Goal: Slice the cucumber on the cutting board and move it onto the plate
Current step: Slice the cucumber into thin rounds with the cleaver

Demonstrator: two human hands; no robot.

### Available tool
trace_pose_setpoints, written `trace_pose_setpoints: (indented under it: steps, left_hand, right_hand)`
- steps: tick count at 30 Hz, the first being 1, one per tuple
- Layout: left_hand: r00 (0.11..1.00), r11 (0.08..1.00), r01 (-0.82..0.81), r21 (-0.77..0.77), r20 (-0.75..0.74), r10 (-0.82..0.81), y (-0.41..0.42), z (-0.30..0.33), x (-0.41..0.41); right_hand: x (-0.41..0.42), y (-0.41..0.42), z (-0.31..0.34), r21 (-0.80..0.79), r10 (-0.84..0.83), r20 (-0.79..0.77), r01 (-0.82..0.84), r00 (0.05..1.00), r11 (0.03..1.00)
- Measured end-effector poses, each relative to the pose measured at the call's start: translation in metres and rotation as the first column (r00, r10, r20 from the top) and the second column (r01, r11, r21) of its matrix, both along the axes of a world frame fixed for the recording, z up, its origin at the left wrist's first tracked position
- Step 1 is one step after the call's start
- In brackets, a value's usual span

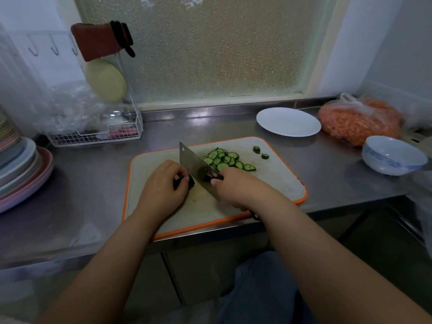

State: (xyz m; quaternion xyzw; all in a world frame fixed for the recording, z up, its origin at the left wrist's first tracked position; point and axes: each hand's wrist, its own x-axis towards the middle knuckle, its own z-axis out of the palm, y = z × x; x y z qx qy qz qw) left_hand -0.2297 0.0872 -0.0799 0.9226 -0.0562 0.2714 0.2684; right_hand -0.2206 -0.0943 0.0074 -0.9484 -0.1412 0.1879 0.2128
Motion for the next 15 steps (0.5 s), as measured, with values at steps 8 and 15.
trace_pose_setpoints:
  steps: [8,15]
  left_hand:
    - [1.0,1.0,0.009,0.002,-0.015,-0.009,0.002,-0.002,0.004]
    - [1.0,1.0,0.027,0.002,-0.009,-0.027,0.004,-0.004,0.006]
  right_hand:
    - [-0.019,0.001,0.011,0.027,0.076,0.138,-0.08,0.988,0.996]
    - [-0.023,0.003,0.014,0.023,0.068,0.121,-0.071,0.99,0.997]
